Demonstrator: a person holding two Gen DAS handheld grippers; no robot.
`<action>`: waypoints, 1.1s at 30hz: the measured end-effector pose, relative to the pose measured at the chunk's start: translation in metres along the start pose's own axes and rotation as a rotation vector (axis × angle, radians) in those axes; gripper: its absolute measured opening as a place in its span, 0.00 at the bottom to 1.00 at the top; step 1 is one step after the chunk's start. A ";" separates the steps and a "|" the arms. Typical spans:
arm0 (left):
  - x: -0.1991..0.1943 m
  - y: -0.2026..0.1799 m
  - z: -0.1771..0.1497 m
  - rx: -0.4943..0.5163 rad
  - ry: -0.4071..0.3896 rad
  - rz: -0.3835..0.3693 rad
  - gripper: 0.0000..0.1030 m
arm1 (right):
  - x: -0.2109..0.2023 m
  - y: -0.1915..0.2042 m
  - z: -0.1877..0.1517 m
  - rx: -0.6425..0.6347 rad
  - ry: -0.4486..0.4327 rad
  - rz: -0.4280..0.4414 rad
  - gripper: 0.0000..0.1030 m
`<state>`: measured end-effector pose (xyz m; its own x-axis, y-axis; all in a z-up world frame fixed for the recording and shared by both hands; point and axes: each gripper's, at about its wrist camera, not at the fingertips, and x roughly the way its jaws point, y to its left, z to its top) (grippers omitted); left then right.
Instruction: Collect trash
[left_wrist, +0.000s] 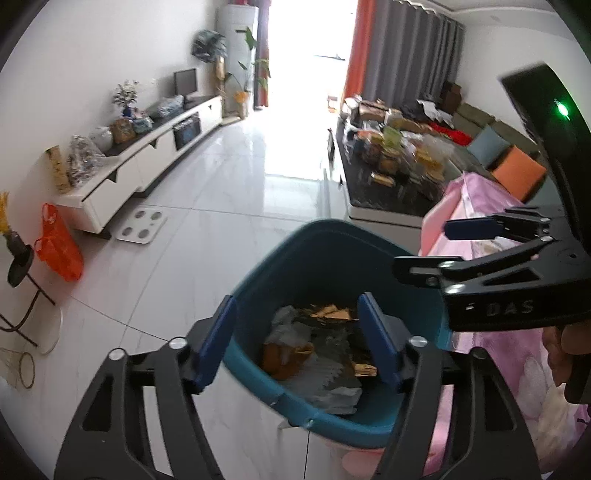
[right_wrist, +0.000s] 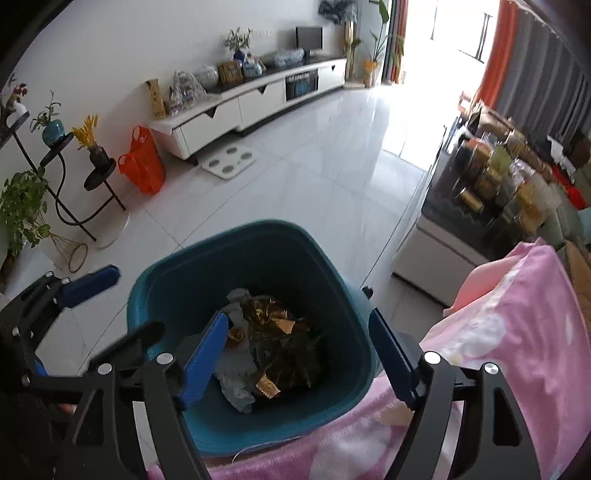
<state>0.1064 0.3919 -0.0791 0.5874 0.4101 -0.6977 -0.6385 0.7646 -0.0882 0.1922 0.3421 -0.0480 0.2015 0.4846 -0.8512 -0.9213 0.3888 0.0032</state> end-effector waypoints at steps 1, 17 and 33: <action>-0.005 0.004 0.000 -0.009 -0.007 0.006 0.68 | -0.006 -0.001 -0.001 0.001 -0.023 -0.003 0.77; -0.094 -0.008 0.001 -0.013 -0.145 0.008 0.94 | -0.097 -0.029 -0.037 0.054 -0.214 -0.113 0.93; -0.156 -0.100 0.001 0.085 -0.223 -0.107 0.94 | -0.175 -0.079 -0.113 0.208 -0.322 -0.226 0.93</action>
<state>0.0793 0.2518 0.0389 0.7502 0.4171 -0.5131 -0.5287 0.8443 -0.0867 0.1923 0.1375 0.0414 0.5139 0.5760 -0.6357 -0.7622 0.6466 -0.0304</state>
